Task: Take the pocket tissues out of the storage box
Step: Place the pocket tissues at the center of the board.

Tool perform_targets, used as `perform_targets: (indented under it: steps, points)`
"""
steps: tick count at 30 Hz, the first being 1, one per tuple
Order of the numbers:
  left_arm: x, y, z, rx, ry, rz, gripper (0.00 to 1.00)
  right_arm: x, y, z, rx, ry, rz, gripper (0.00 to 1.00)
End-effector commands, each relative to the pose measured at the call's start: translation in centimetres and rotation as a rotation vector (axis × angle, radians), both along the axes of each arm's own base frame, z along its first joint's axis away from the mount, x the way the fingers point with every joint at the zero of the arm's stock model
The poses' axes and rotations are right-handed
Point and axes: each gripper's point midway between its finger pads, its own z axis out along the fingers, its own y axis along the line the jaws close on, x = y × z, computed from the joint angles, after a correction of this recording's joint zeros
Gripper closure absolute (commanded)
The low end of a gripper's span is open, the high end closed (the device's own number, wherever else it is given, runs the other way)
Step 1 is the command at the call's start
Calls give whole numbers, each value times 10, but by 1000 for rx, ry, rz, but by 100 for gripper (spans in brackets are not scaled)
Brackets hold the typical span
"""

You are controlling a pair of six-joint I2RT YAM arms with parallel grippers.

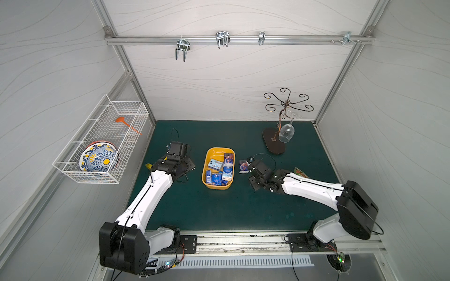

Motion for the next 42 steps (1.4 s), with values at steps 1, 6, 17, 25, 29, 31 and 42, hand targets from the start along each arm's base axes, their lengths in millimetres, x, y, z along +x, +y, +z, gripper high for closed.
perform_targets:
  steps: [1,6,17,25,29,31,42]
  points:
    - [8,-1,19,3,-64,-3,56,-6,-20,-6,110,114,-109,41]
    - [10,-3,18,-9,-65,-6,56,-3,-32,-19,274,218,-219,44]
    - [11,-8,12,-29,-58,-20,57,4,-23,-48,405,337,-291,47]
    - [11,-8,14,-21,-67,-24,57,12,-30,-66,429,373,-353,55]
    - [10,-7,15,-13,-69,-29,57,18,-31,-69,442,389,-360,62]
    - [10,-7,15,-7,-68,-29,57,23,-30,-70,438,390,-340,63]
    - [10,-6,22,5,-78,-37,57,49,-30,-75,274,396,-220,64]
